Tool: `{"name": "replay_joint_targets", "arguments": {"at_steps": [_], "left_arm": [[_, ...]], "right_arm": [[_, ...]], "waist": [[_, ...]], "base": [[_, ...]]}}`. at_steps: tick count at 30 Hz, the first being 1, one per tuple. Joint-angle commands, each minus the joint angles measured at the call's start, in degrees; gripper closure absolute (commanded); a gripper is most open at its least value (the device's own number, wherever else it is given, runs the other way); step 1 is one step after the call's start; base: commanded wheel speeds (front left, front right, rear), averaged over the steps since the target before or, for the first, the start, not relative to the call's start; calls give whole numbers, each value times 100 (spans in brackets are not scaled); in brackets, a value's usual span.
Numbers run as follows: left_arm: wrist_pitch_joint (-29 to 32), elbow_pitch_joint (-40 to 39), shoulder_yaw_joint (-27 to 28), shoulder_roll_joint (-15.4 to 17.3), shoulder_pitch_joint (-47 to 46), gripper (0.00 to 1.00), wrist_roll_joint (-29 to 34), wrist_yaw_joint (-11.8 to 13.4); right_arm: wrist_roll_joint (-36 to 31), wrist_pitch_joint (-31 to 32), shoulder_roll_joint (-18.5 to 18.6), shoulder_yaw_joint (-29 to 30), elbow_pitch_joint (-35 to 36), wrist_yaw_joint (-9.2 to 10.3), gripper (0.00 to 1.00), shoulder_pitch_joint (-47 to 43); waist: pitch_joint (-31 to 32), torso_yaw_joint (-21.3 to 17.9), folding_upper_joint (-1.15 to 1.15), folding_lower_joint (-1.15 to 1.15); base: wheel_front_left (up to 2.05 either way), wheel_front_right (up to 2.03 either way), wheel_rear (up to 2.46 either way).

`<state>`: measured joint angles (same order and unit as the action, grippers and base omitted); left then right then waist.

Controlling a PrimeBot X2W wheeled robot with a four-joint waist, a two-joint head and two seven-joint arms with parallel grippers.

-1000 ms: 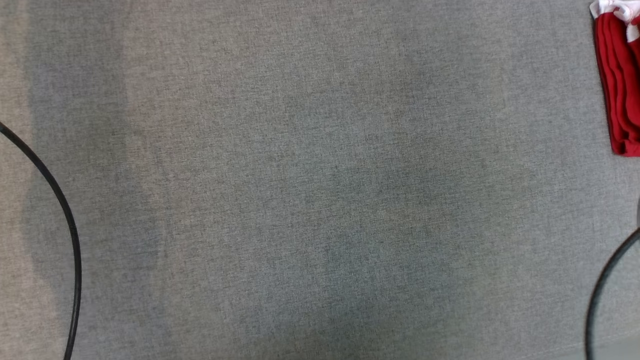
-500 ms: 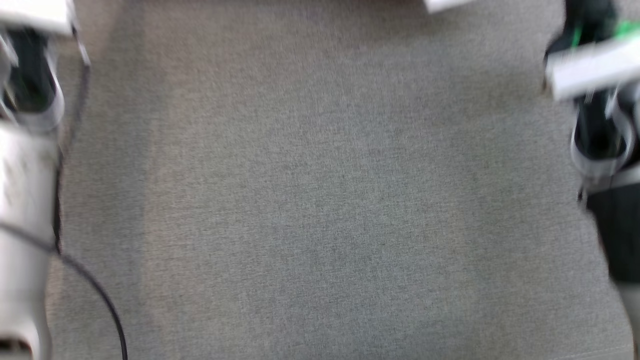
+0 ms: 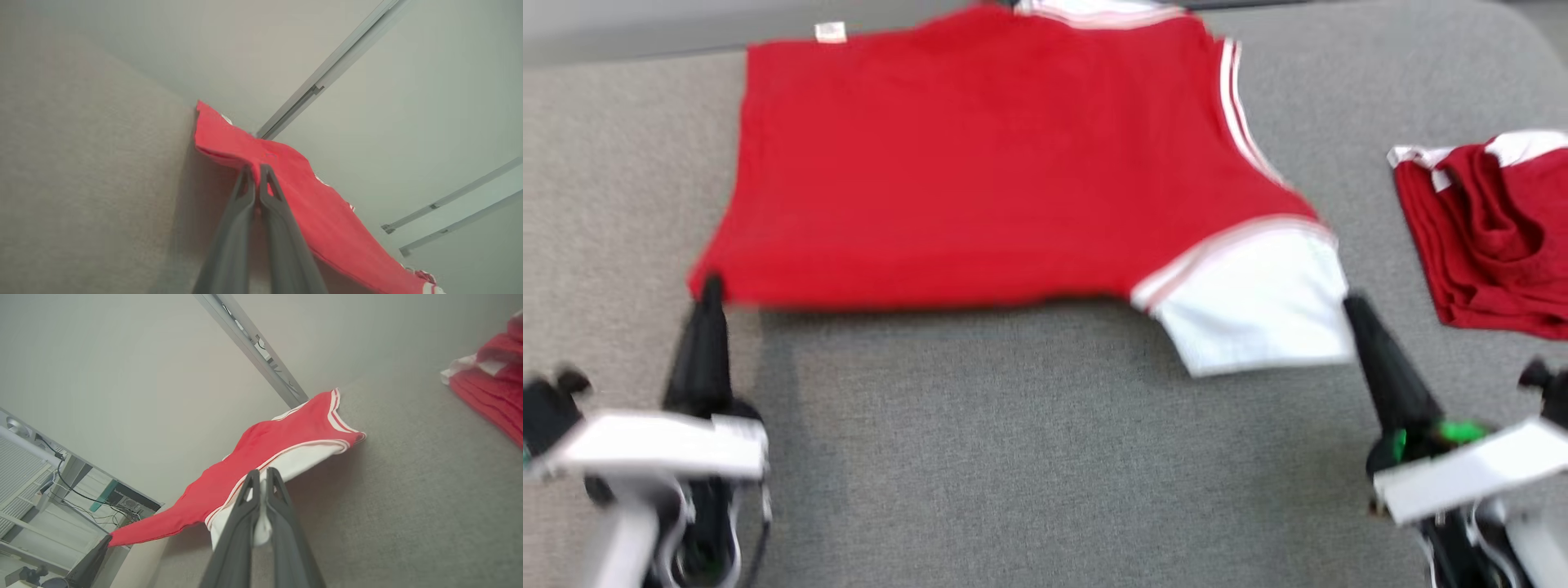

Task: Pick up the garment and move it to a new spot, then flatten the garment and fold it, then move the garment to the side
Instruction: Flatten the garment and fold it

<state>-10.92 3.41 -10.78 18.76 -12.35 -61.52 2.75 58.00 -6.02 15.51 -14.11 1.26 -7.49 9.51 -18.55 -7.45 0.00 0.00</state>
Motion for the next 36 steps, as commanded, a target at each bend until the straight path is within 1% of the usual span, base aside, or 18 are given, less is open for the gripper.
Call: {"name": "replay_joint_targets", "arguments": {"at_steps": [1,3,5,7,11,15,19,20,27,36], "left_arm": [[-78,-121,-19,-7,388,100,75,106],[-135,-166,-15,-117,768,100,10,186],[-210,-153,-15,-136,1082,100,103,237],[-258,-127,-10,-256,1384,100,61,240],[-332,-60,41,-334,1848,100,158,250],[-387,-2,77,-452,2158,100,253,185],[-401,16,120,-546,2328,100,321,148],[-409,9,130,-602,2430,100,347,126],[-422,80,134,-599,2577,100,501,95],[-413,265,65,-628,2296,100,621,-7]], "right_arm": [[-10,143,-18,91,185,-1,100,-375],[-86,297,-77,182,335,-1,100,-738],[-161,441,-161,280,458,-1,100,-1049],[-212,589,-266,412,561,-1,100,-1352],[-354,863,-493,713,681,-1,100,-1883],[-513,1095,-732,985,726,-1,100,-2284],[-634,1283,-867,1086,751,-1,100,-2475],[-676,1417,-931,1113,762,-1,100,-2580],[-814,1766,-1043,1275,795,-1,100,-2835],[-1026,2001,-1166,1351,589,-1,100,-2526]], "waist": [[327,9,0,0],[470,-4,0,0],[606,-22,0,0],[709,-28,0,0],[891,-20,0,0],[992,18,0,0],[1021,49,0,0],[1022,72,0,0],[999,126,0,0],[1047,101,0,0]], "base": [[0,0,0],[0,0,0],[0,0,0],[0,0,0],[0,0,0],[0,0,0],[0,0,0],[0,0,0],[0,0,0],[0,0,0]]}}
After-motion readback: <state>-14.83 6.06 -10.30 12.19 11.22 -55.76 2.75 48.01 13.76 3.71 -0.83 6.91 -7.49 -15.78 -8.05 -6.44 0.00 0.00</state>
